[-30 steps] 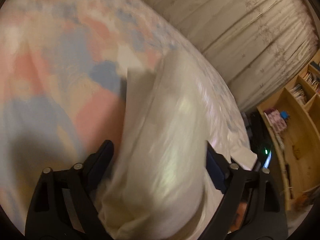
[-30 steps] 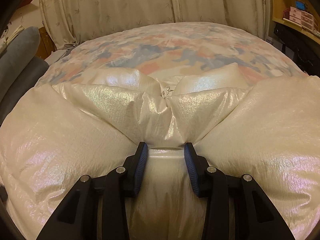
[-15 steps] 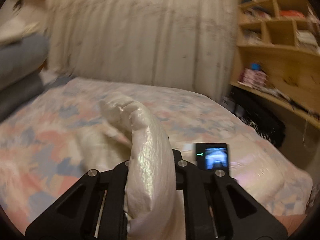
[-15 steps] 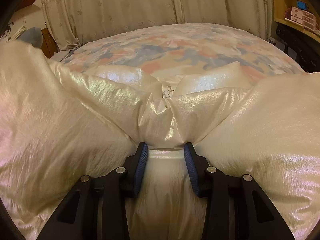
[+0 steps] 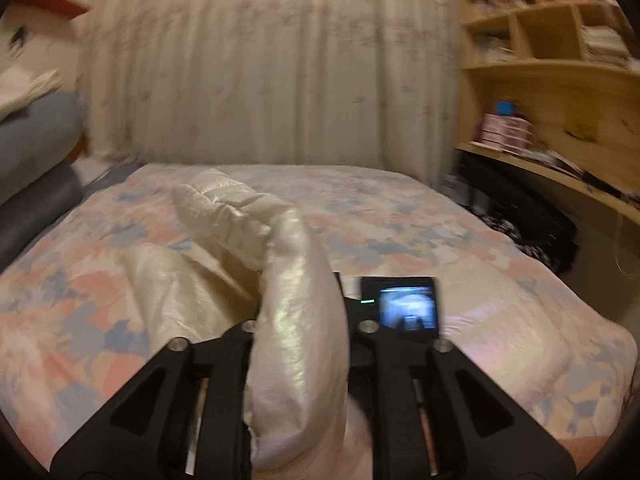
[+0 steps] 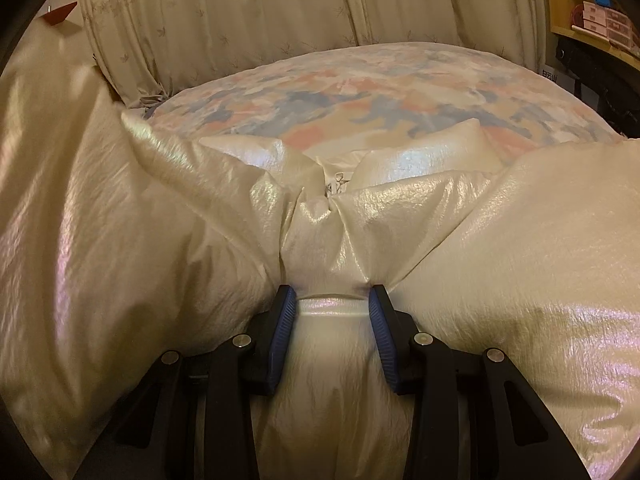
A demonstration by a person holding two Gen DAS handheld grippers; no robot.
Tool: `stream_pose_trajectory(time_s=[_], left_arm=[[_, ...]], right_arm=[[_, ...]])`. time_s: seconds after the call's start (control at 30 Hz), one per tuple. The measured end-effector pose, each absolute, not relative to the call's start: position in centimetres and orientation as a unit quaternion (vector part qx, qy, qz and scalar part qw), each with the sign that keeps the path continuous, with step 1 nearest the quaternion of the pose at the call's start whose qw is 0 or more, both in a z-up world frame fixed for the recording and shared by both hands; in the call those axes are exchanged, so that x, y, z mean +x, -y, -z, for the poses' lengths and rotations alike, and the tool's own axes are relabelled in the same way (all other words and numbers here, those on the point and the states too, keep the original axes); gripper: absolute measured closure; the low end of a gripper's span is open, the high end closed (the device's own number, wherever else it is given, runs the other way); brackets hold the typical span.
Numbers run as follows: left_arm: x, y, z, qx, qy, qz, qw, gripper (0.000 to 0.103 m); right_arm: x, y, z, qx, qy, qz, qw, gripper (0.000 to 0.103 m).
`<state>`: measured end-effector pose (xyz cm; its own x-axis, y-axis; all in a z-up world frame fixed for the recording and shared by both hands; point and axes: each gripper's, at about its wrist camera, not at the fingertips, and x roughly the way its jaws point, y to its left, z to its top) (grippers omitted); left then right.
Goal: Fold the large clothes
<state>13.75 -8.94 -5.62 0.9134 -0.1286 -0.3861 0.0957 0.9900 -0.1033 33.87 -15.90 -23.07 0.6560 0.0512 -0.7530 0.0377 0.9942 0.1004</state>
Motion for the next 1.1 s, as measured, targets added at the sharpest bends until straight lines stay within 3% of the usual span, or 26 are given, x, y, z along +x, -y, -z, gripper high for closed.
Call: stream_pose_trajectory(time_s=[0.03,0.07,0.1,0.13,0.4,0.63,0.8,0.97,1.1], left_arm=[[13.9,7.3,6.0,-0.056,-0.21,0.048,0.975,0.065],[14.2,5.9,6.8,-0.078,-0.225,0.033,0.971,0.045],[14.5,4.5,7.4,-0.092,-0.231,0.024,0.968,0.034],[14.6,3.2,8.0,-0.108,-0.239,0.013,0.965,0.031],[14.1,-5.4,15.2,-0.23,-0.316,-0.019,0.92,0.029],[10.9,-10.0,19.2,-0.311,-0.336,-0.019,0.889,0.029],[8.2,-11.9,20.6,-0.367,-0.352,-0.032,0.86,0.022],[8.9,-12.8,24.6,-0.431,-0.396,-0.001,0.811,0.022],[11.6,-13.4,26.5,-0.458,-0.387,0.021,0.8,0.022]], right_arm=[[33.9,15.9,23.1,0.054,-0.414,-0.004,0.909,0.064],[33.7,15.9,23.1,0.054,-0.413,-0.005,0.909,0.064],[33.7,15.9,23.1,0.055,-0.413,-0.005,0.909,0.064],[33.6,15.9,23.1,0.056,-0.412,-0.006,0.909,0.064],[33.2,15.7,23.0,0.058,-0.407,-0.01,0.911,0.064],[33.0,15.7,22.9,0.06,-0.404,-0.014,0.913,0.064],[33.0,15.7,22.9,0.06,-0.404,-0.015,0.913,0.064],[33.0,15.8,22.9,0.059,-0.404,-0.015,0.913,0.063],[33.0,15.8,22.9,0.06,-0.405,-0.016,0.912,0.063]])
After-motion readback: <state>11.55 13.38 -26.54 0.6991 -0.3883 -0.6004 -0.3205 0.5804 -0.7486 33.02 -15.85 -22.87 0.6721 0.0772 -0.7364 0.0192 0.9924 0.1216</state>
